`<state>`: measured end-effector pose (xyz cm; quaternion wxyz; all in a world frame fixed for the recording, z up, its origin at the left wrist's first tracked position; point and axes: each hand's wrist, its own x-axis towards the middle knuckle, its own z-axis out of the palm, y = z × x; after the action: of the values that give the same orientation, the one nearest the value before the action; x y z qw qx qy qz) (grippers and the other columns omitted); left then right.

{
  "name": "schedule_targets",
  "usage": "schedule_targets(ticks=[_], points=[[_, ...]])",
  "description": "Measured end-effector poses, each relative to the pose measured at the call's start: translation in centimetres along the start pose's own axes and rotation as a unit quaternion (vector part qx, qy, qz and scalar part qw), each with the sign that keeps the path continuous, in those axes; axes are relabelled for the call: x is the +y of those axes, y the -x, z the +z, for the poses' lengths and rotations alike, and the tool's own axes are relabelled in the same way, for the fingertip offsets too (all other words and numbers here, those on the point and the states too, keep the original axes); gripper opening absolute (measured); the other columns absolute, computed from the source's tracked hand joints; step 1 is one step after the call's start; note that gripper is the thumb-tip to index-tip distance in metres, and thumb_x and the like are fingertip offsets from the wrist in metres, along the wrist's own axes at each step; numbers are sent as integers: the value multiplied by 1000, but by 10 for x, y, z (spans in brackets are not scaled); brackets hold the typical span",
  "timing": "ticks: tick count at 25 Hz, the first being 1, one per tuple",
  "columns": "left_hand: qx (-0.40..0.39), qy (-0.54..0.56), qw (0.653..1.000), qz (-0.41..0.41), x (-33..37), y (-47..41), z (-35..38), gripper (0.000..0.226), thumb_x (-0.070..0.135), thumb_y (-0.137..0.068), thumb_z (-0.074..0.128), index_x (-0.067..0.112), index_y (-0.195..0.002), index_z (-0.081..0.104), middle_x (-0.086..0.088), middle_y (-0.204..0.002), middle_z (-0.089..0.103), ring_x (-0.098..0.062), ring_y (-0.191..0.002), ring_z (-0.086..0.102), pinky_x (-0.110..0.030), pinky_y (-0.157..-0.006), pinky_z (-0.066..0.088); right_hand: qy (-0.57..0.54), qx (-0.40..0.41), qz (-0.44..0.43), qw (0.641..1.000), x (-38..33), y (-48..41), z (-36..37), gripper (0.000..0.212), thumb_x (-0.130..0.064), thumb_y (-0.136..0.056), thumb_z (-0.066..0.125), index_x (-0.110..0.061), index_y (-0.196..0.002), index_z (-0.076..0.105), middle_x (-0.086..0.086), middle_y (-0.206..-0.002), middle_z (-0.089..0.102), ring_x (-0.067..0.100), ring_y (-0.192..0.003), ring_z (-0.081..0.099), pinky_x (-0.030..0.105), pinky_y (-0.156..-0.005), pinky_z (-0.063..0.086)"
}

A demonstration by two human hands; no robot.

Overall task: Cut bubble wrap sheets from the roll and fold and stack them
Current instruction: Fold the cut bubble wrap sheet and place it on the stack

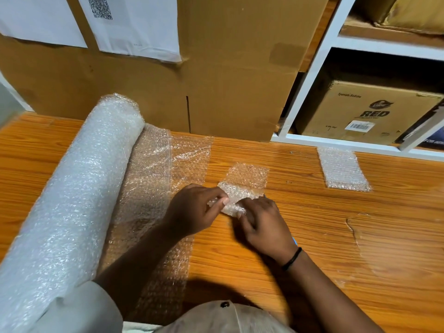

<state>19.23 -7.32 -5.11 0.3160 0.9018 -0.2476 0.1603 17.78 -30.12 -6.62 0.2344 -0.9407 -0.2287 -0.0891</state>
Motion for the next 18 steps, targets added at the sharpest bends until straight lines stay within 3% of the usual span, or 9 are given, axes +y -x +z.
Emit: schedule_targets(ticks=[2, 4, 7, 9, 13, 18], points=[[35, 38, 999, -18, 4, -12, -10, 22, 37, -103, 56, 23, -110, 73, 12, -86, 74, -4, -70, 68, -21, -65, 53, -69, -16, 48, 996, -3, -14, -17, 21, -32, -95, 60, -20, -111, 65, 4, -86, 71, 26, -82, 64, 35, -74, 45], [68, 40, 996, -38, 2, -24, -12, 27, 38, -103, 57, 21, -122, 69, 10, -108, 75, -5, -88, 71, -30, -73, 61, -91, -19, 82, 992, 5, -38, -26, 20, -33, -96, 61, -20, -110, 66, 4, -87, 72, 25, -81, 65, 34, -68, 44], [65, -23, 996, -58, -5, -36, 2, 41, 41, -101, 60, 22, -137, 60, 5, -141, 61, -12, -124, 59, -34, -103, 48, -63, -15, 134, 989, 30, -78, -27, 24, -34, -94, 62, -16, -109, 67, 9, -95, 74, 33, -91, 67, 41, -75, 53], [14, -77, 995, -54, -9, -41, 15, 49, 43, -102, 57, 24, -146, 52, 4, -155, 47, -17, -141, 43, -35, -111, 35, -35, -31, 159, 986, 46, -98, -21, 22, -32, -93, 61, -13, -104, 67, 12, -97, 74, 39, -96, 66, 47, -79, 54], [-112, -148, 982, -27, -19, -48, 42, 55, 39, -107, 43, 24, -159, 35, 1, -168, 27, -24, -155, 21, -46, -123, 23, 38, -48, 180, 982, 63, -118, -9, 19, -25, -93, 59, -11, -105, 68, 14, -109, 69, 41, -107, 61, 48, -85, 52], [-190, -177, 965, -42, -29, -52, 60, 59, 26, -109, 37, 22, -164, 16, 3, -172, 11, -27, -159, -2, -48, -128, 5, 76, 62, 176, 980, 49, -109, 0, 45, -21, -93, 62, -8, -136, 59, 19, -146, 50, 41, -137, 44, 55, -110, 39]])
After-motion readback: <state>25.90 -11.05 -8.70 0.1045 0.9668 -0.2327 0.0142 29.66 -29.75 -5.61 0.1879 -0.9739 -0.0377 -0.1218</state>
